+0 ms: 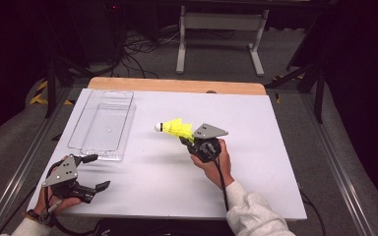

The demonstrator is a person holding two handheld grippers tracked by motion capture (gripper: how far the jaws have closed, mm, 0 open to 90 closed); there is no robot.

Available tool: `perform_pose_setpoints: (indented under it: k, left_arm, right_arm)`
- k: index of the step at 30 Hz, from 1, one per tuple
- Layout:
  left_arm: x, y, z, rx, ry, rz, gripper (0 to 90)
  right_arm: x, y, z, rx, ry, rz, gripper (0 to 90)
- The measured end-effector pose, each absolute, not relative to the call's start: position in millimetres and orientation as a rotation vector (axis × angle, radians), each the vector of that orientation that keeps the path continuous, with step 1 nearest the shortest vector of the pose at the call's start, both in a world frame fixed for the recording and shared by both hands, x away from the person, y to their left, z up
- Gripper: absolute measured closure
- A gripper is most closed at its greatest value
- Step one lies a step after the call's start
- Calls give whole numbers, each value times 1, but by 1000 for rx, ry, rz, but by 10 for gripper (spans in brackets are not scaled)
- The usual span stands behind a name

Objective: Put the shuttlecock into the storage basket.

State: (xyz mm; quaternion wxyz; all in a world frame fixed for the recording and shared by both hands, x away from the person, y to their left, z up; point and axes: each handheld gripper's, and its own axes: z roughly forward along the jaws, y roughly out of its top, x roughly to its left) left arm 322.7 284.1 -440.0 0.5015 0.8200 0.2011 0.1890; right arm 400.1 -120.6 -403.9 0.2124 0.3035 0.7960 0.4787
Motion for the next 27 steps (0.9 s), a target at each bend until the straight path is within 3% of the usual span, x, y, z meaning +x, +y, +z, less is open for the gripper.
perform_pose_setpoints:
  k: [27]
  left_arm:
    - [323, 283, -439, 1994, 477, 463, 60]
  right_arm:
    - [401, -106, -402, 819, 2210, 1358, 881]
